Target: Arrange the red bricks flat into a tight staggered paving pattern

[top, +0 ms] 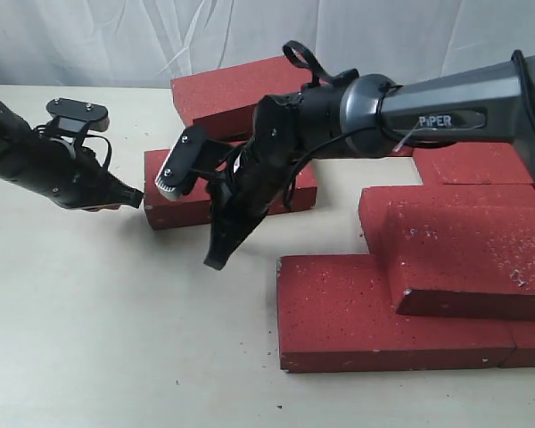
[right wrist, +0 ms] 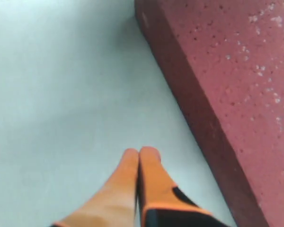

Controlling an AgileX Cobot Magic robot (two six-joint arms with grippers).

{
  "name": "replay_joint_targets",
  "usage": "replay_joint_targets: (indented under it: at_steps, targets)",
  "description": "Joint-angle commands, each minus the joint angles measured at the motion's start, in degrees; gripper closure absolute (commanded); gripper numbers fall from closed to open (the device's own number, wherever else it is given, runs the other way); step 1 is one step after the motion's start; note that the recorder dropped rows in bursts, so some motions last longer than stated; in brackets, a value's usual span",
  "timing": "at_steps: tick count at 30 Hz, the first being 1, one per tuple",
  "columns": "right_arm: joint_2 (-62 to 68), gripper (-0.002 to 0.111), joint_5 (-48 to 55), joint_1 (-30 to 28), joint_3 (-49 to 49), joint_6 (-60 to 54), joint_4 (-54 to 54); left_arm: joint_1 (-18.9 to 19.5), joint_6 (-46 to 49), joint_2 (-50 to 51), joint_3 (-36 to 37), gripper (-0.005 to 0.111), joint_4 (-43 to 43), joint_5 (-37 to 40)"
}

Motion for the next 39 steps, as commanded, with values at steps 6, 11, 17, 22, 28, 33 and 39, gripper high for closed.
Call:
replay_joint_targets:
  at_steps: [6,11,17,22,28,33,39]
  targets:
    - [-4.0,0.108,5.3,-14.6,-0.2,7.6,-2.5,-0.1,0.1,3.3,-5.1,0.107,0.8,4.2]
    - [-1.5,0.108,-1.8,-19.8,-0.2,10.8,1.6,-0.1,0.1,4.2,-7.5,0.107,0.6,4.6]
    - [1.7,0.108,-6.2,-19.7,-0.2,10.7,1.6,-0.1,0.1,7.6,-10.4,0.107,0.1,4.5]
    - [1.7,0.108,-6.0,-19.7,-0.2,10.7,2.1,-0.4,0.1,7.6,-11.9,0.107,-1.3,4.1]
    - [1.7,0.108,-5.2,-19.7,-0.2,10.7,2.2,-1.8,1.5,7.6,-12.4,0.107,-2.1,0.5]
    - [1.7,0.108,-4.6,-19.7,-0.2,10.7,2.2,-2.3,1.6,7.6,-12.4,0.107,-2.4,-2.1]
    - [0.5,0.108,-1.2,-19.7,-0.2,10.7,2.2,-2.3,1.6,7.7,-12.4,0.107,-2.4,-3.1]
